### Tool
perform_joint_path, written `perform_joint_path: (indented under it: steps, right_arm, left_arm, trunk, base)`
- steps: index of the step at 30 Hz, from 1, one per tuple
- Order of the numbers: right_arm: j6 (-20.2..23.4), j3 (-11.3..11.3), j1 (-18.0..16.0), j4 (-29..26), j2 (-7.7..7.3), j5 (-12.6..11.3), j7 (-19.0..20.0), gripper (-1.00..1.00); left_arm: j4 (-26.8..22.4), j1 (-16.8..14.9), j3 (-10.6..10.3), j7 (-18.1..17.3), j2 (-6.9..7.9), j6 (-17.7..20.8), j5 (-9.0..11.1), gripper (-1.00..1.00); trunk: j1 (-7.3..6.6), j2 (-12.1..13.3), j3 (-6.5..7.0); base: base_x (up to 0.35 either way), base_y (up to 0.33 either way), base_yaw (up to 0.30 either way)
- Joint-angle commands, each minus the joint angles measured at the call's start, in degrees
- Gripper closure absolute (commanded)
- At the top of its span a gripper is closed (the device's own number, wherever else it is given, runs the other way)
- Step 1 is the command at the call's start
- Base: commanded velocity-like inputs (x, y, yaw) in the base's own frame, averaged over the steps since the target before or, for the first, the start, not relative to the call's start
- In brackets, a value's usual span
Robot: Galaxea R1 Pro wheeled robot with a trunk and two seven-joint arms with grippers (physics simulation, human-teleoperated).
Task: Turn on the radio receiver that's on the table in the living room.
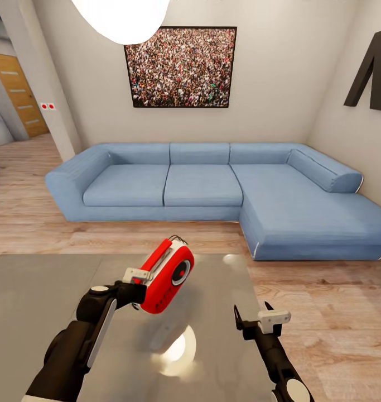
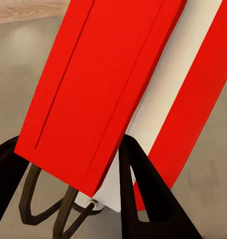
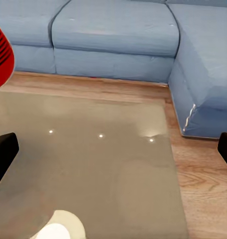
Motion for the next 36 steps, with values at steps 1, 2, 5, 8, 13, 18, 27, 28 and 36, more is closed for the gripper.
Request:
perform_joint_path:
  steps: [1, 2, 5, 8, 13, 18, 27, 28, 36]
  right_arm:
    - [0.00, 0.00, 0.01, 0.00, 0.00, 0.00, 0.01, -1.00]
    - [0.00, 0.00, 0.03, 0.00, -0.03, 0.00, 0.02, -1.00]
    - [0.04, 0.00, 0.03, 0.00, -0.07, -0.02, 0.05, -1.00]
    - [0.16, 0.00, 0.00, -0.06, -0.08, -0.06, 0.13, -1.00]
    - [0.82, 0.08, 0.02, -0.09, -0.09, -0.14, 0.26, -1.00]
    - [5.51, 0.39, 0.06, -0.32, -0.04, -0.17, 0.35, -1.00]
    - [8.70, 0.93, 0.02, -2.29, -0.08, -0.25, 2.76, -1.00]
    - [11.82, 0.91, 0.02, -3.74, -0.09, -0.24, 5.01, -1.00]
    - [16.52, 0.71, 0.03, -6.22, -0.22, -0.18, 11.60, -1.00]
  left_arm:
    - [-0.01, 0.00, 0.12, -0.59, 0.06, -0.04, -0.05, 1.00]
    - [-0.01, -0.01, 0.21, -0.95, 0.11, -0.05, -0.05, 1.00]
    - [0.00, 0.00, 0.40, -1.46, 0.15, -0.10, -0.04, 1.00]
    - [0.00, 0.01, 0.46, -1.66, 0.22, -0.16, 0.01, 1.00]
    - [0.05, 0.01, 0.60, -1.96, 0.38, -0.38, 0.02, 1.00]
    - [0.82, 0.01, 2.68, -2.02, 0.75, -0.55, 0.03, 1.00]
    - [4.51, 0.01, 3.62, -2.03, 0.79, -5.72, 0.03, 1.00]
    - [4.80, 0.01, 3.70, -2.03, 0.83, -6.26, 0.03, 1.00]
    - [7.88, 0.01, 3.75, -2.03, 0.72, -10.81, 0.03, 1.00]
  trunk:
    - [0.00, 0.00, 0.00]
    - [0.00, 0.00, 0.00]
    - [0.00, 0.00, 0.00]
    - [0.00, 0.00, 0.00]
    - [0.00, 0.00, 0.00]
    - [0.00, 0.00, 0.00]
    - [0.00, 0.00, 0.00]
    - [0.00, 0.00, 0.00]
    - [0.00, 0.00, 0.00]
  base:
    - [0.000, 0.000, 0.000]
    - [0.000, 0.000, 0.000]
    - [0.000, 0.000, 0.000]
    - [0.000, 0.000, 0.000]
    - [0.000, 0.000, 0.000]
    - [0.000, 0.000, 0.000]
    - [0.000, 0.000, 0.000]
    - [0.000, 0.000, 0.000]
    - [0.000, 0.000, 0.000]
